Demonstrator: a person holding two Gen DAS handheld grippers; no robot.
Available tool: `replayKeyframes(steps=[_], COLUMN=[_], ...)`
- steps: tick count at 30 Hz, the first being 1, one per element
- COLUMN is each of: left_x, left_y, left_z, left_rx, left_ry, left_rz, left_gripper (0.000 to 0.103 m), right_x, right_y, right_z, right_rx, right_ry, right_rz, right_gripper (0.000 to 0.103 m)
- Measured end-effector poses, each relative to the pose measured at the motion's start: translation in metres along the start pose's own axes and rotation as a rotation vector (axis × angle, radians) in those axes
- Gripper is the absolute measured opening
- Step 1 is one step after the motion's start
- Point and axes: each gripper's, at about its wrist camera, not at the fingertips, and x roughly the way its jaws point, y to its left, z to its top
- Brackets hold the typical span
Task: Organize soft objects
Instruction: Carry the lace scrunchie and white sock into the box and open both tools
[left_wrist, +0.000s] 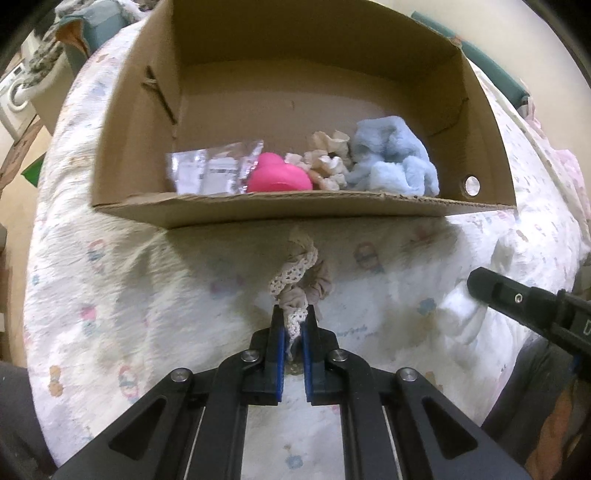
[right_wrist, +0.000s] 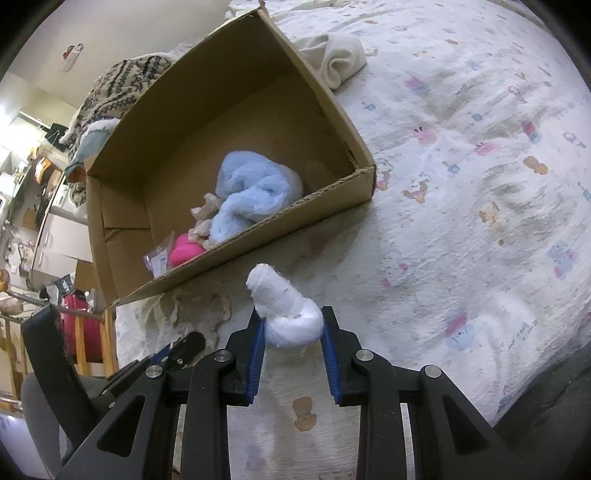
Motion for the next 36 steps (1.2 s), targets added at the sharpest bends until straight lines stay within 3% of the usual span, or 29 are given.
replayKeyframes(steps=[23, 29, 36], left_x=[-0.072, -0.107, -0.149], left_y=[0.030, 0.035, 0.040], left_z=[-0.024, -0.021, 0.005], left_rx=[-0.085, -0.110, -0.110], left_ry=[-0.144, -0.232, -0.343], left_rz=[0.090, 0.091, 0.080], left_gripper=[0.007, 0.007, 0.007], right_x=[-0.036, -0.057, -0.079], right_y=[0.026, 0.038, 0.052], right_z=[-0.008, -0.006, 0.006], right_rx=[-0.087, -0.121, -0.145], right_ry=[-0.070, -0.117, -0.161], right_rz=[0.035, 0.057, 0.095], right_gripper=[0.031, 0.031, 0.031])
